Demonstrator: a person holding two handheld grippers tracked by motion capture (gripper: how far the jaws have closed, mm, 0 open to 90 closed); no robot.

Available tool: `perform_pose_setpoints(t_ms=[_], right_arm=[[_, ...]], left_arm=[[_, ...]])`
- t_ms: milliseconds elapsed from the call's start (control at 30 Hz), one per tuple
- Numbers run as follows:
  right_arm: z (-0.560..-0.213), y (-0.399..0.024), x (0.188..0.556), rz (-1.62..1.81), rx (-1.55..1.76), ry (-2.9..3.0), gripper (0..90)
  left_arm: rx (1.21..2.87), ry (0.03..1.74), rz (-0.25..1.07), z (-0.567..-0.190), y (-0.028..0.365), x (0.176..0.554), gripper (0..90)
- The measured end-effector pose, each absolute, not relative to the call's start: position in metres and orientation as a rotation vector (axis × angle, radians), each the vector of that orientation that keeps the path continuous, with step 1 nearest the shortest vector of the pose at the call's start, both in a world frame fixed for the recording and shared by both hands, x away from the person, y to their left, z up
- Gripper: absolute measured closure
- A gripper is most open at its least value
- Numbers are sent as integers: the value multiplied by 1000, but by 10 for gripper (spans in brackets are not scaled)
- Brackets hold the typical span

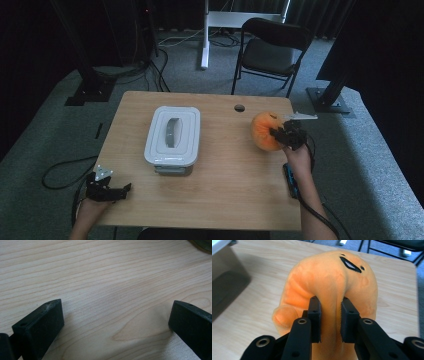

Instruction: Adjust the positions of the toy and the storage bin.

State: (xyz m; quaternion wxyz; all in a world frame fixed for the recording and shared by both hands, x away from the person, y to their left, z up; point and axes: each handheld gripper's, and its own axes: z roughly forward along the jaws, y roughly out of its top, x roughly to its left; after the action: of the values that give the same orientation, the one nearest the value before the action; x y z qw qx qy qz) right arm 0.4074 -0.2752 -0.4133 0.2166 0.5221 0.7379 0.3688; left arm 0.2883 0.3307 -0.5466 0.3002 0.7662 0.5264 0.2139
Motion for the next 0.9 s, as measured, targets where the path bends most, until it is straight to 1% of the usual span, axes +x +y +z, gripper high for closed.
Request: perform_pose_setpoints(t_ms=[267, 533, 700, 767, 833, 900], right_arm=[[-424, -300, 424, 960, 1525, 2017, 740], [-435, -316, 428, 928, 1569, 1979, 739], [-461, -321, 429, 895, 1609, 2012, 727], [-464, -323, 425, 937, 1619, 1990, 704], [-465, -322, 423, 948, 1617, 1992, 661], [-464, -322, 422, 948, 1610, 1995, 594]], left_arm=[[2034, 1397, 568, -547, 331, 288, 4], [2033, 1397, 568, -547, 331, 288, 4], [2034, 1397, 568, -547, 331, 288, 4], [2034, 1397, 568, -547, 331, 288, 4], [2034, 1397, 568, -547, 331, 288, 4], [2034, 1397, 568, -547, 331, 288, 4]])
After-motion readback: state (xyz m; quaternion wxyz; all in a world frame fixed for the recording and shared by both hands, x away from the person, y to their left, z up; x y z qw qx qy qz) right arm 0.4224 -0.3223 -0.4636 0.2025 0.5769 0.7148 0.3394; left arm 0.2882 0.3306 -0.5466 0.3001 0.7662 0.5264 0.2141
